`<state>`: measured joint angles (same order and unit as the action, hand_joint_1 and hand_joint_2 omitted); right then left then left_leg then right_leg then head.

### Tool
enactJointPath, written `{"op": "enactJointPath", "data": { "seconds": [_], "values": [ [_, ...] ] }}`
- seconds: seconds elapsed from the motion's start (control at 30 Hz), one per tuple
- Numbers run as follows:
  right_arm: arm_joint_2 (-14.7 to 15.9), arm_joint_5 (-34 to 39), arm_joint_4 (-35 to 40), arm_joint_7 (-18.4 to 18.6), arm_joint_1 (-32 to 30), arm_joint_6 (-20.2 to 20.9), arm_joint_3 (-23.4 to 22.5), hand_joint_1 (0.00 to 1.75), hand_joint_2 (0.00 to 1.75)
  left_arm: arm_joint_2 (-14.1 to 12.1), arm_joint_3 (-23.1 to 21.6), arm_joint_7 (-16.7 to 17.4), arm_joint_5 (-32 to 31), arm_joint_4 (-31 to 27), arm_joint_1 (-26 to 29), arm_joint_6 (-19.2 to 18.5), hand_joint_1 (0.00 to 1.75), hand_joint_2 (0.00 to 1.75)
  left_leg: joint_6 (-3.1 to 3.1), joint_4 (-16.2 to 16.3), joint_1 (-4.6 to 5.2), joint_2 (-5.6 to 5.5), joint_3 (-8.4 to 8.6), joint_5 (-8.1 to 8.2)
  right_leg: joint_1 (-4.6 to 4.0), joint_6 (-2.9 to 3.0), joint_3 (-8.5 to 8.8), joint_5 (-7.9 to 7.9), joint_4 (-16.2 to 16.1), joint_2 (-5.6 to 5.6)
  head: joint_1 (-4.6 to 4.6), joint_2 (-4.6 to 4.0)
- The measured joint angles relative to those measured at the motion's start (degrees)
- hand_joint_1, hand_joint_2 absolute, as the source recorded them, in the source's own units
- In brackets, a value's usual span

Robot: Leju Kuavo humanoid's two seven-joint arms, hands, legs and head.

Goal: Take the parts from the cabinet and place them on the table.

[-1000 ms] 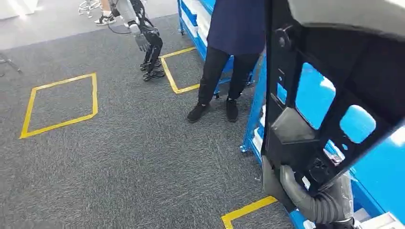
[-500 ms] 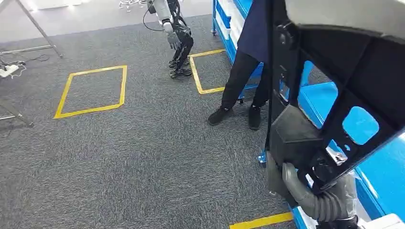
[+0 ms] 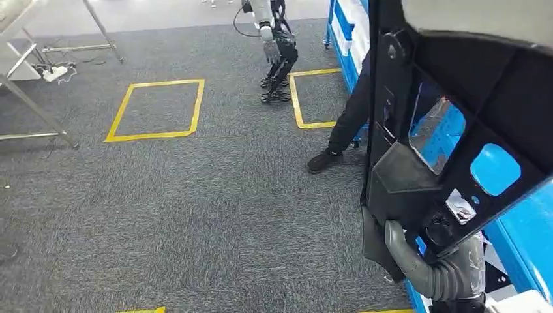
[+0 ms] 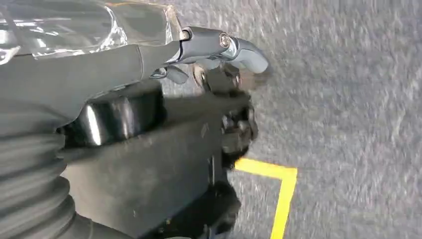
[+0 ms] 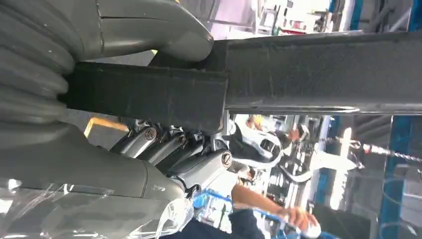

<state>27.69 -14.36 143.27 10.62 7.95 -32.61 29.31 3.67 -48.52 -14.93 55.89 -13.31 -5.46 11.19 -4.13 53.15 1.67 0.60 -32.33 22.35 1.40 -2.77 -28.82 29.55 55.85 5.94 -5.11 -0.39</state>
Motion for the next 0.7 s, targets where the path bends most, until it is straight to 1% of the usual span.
{"op": "enactJointPath", "data": {
  "seconds": [0.03, 0.07, 0.1, 0.13, 0.17, 0.2, 0.23, 0.27, 0.3, 0.33, 0.37, 0.4, 0.47, 0.5, 0.53, 0.57, 0.6, 0.63, 0.67, 0.7],
  "values": [
    [0.0, 0.0, -0.2, 0.0, 0.1, 0.0, 0.0, 1.75, 1.75, 0.0, 0.0, -0.3, 0.0, 0.0, 0.1, -0.1, 0.0, 1.75, 0.08, -0.6, 0.1, -0.35, 0.65, -0.12, 0.12, 0.02, -0.18, 0.63, 1.3, -2.55, 0.09, 0.0],
    [0.0, 0.0, -0.2, -0.1, 0.3, 0.0, 0.1, 1.75, 1.75, -0.2, 0.0, -0.5, 0.1, 0.0, -0.1, -0.3, 0.0, 1.75, -0.12, -0.6, -0.06, -0.68, 0.86, -0.07, 0.07, 0.14, -1.71, 2.4, 4.5, -4.34, 0.07, 0.0],
    [0.0, 0.0, -0.3, -0.2, 0.5, 0.1, 0.2, 1.75, 1.75, -0.2, 0.0, -0.9, 0.2, 0.0, -0.2, -0.6, 0.0, 1.75, -0.32, -0.6, -0.1, -1.2, 0.95, -0.06, 0.0, 0.1, -4.27, 4.45, 9.4, -5.26, 0.31, -0.02],
    [0.0, 0.2, -0.5, 0.0, 0.5, 0.3, 0.2, 1.75, 1.75, -0.1, 0.0, -1.3, 0.5, 0.0, -0.3, -1.1, 0.0, 1.75, -0.4, -0.6, -0.08, -1.85, 1.08, 0.02, 0.0, -0.03, -7.16, 6.08, 14.3, -5.69, 0.37, -0.02],
    [-0.1, 0.3, -0.8, 0.1, 0.7, 0.6, 0.5, 1.75, 1.75, -0.1, 0.0, -1.4, 0.7, 0.0, -0.3, -1.4, 0.0, 1.75, -0.51, -0.5, -0.09, -2.4, 1.1, 0.12, 0.02, -0.17, -9.22, 6.55, 17.3, -5.74, 0.37, 0.0],
    [-0.1, 0.4, -1.1, 0.1, 1.0, 0.8, 0.7, 1.75, 1.75, -0.1, 0.0, -1.5, 0.8, 0.0, -0.3, -1.5, 0.0, 1.75, -0.47, -0.5, -0.17, -3.09, 1.21, 0.19, 0.16, -0.33, -9.99, 5.54, 17.4, -5.73, 0.42, -0.02],
    [-0.2, 0.5, -1.3, 0.1, 1.3, 0.9, 0.8, 1.75, 1.75, -0.1, 0.0, -1.5, 0.9, 0.0, -0.2, -1.5, 0.0, 1.75, -0.27, -0.4, -0.33, -3.78, 1.38, 0.34, 0.36, -0.54, -9.35, 3.31, 15.0, -5.74, 0.42, 0.0],
    [-0.2, 0.6, -1.4, 0.1, 1.7, 1.1, 0.9, 1.75, 1.75, -0.1, 0.0, -1.5, 0.9, 0.0, -0.2, -1.6, 0.0, 1.75, 0.04, -0.2, -0.58, -4.49, 1.52, 0.57, 0.6, -0.88, -7.56, 0.41, 10.6, -5.81, 0.41, 0.0],
    [-0.2, 0.6, -1.6, 0.1, 2.0, 1.1, 1.0, 1.75, 1.75, -0.1, 0.0, -1.5, 0.9, 0.1, -0.2, -1.6, 0.0, 1.75, 0.58, 0.6, -0.88, -5.24, 1.52, 1.1, 1.08, -1.48, -5.07, -2.81, 4.8, -6.67, 0.44, -0.02],
    [-0.3, 0.7, -1.9, 0.1, 2.1, 1.2, 1.2, 1.75, 1.75, -0.3, 0.0, -1.5, 0.9, 0.1, -0.2, -1.7, 0.0, 1.75, 1.16, 1.4, -0.93, -5.71, 1.04, 1.67, 1.58, -2.09, -3.77, -2.8, 2.1, -9.0, 0.46, -0.02],
    [-0.4, 0.8, -2.2, 0.1, 2.6, 1.2, 1.4, 1.75, 1.75, -0.4, 0.0, -1.4, 0.9, 0.1, -0.3, -1.8, 0.0, 1.75, 1.57, 2.5, -0.71, -6.13, 0.4, 2.21, 1.36, -1.16, -3.97, -2.79, 1.8, -8.89, 0.64, -0.02],
    [-0.5, 0.9, -2.3, 0.2, 2.7, 1.2, 1.6, 1.75, 1.75, -0.4, 0.0, -1.5, 0.9, 0.1, -0.3, -1.9, 0.0, 1.75, 1.55, 2.4, -0.73, -6.38, 0.22, 2.09, 1.12, -0.55, -4.23, -2.83, 2.2, -8.32, 0.63, -0.02],
    [-0.9, 1.0, -2.7, 0.0, 3.3, 1.1, 1.9, 1.75, 1.75, -0.5, 0.0, -1.3, 1.2, 0.1, -0.1, -1.9, 0.0, 1.75, 1.66, 2.4, -0.91, -7.07, -0.11, 2.06, 0.87, -0.11, -4.27, -2.76, 2.3, -7.26, 0.57, -0.02],
    [-1.0, 1.2, -3.0, 0.0, 3.6, 1.0, 2.2, 1.75, 1.75, -0.9, 0.0, -1.1, 1.2, 0.1, -0.1, -1.9, 0.0, 1.75, 2.01, 2.8, -1.25, -6.86, -0.18, 2.41, 1.11, 0.26, -4.18, -2.71, 2.2, -6.54, 0.57, -0.02],
    [-1.0, 1.2, -3.1, 0.0, 3.8, 0.8, 2.3, 1.75, 1.75, -0.8, 0.0, -1.0, 1.2, 0.1, 0.0, -1.9, 0.0, 1.75, 2.32, 4.6, -0.96, -4.21, -0.8, 3.44, 0.79, 0.51, -3.97, -2.69, 2.1, -6.28, 0.55, -0.02],
    [-1.0, 1.2, -3.3, -0.1, 3.8, 0.6, 2.4, 1.75, 1.75, -0.9, 0.0, -1.0, 1.4, 0.1, -0.1, -1.9, 0.0, 1.75, 2.65, 8.1, -1.07, -2.5, -2.51, 5.19, 0.68, 0.68, -3.88, -2.62, 2.1, -5.78, 0.57, -0.02],
    [-1.0, 1.3, -3.4, -0.2, 3.8, 0.6, 2.4, 1.75, 1.75, -0.9, 0.0, -1.0, 1.4, 0.1, -0.2, -1.9, 0.0, 1.75, 2.84, 12.7, -1.15, -1.63, -4.85, 7.2, 0.51, 0.79, -3.82, -2.55, 2.2, -5.34, 0.57, -0.02],
    [-1.0, 1.3, -3.5, -0.2, 3.9, 0.4, 2.4, 1.75, 1.75, -0.9, 0.0, -1.0, 1.4, 0.1, -0.2, -1.9, 0.0, 1.75, 2.87, 18.0, -1.17, -1.23, -7.64, 9.3, 0.36, 0.93, -3.77, -2.43, 2.2, -4.77, 0.59, -0.02],
    [-1.0, 1.3, -3.7, -0.2, 3.9, 0.4, 2.5, 1.75, 1.75, -0.9, 0.0, -1.0, 1.4, 0.1, -0.2, -1.9, 0.0, 1.75, 2.72, 21.9, -1.17, -1.14, -9.88, 10.33, 0.26, 1.08, -3.7, -2.28, 2.2, -4.24, 0.59, -0.02],
    [-1.0, 1.3, -3.8, -0.2, 3.9, 0.4, 2.6, 1.75, 1.75, -0.9, 0.0, -1.0, 1.5, 0.1, -0.1, -1.9, 0.0, 1.75, 2.48, 23.0, -1.15, -1.14, -10.77, 9.98, 0.11, 1.24, -3.57, -2.15, 2.2, -3.8, 0.59, -0.02]
  ]
}}
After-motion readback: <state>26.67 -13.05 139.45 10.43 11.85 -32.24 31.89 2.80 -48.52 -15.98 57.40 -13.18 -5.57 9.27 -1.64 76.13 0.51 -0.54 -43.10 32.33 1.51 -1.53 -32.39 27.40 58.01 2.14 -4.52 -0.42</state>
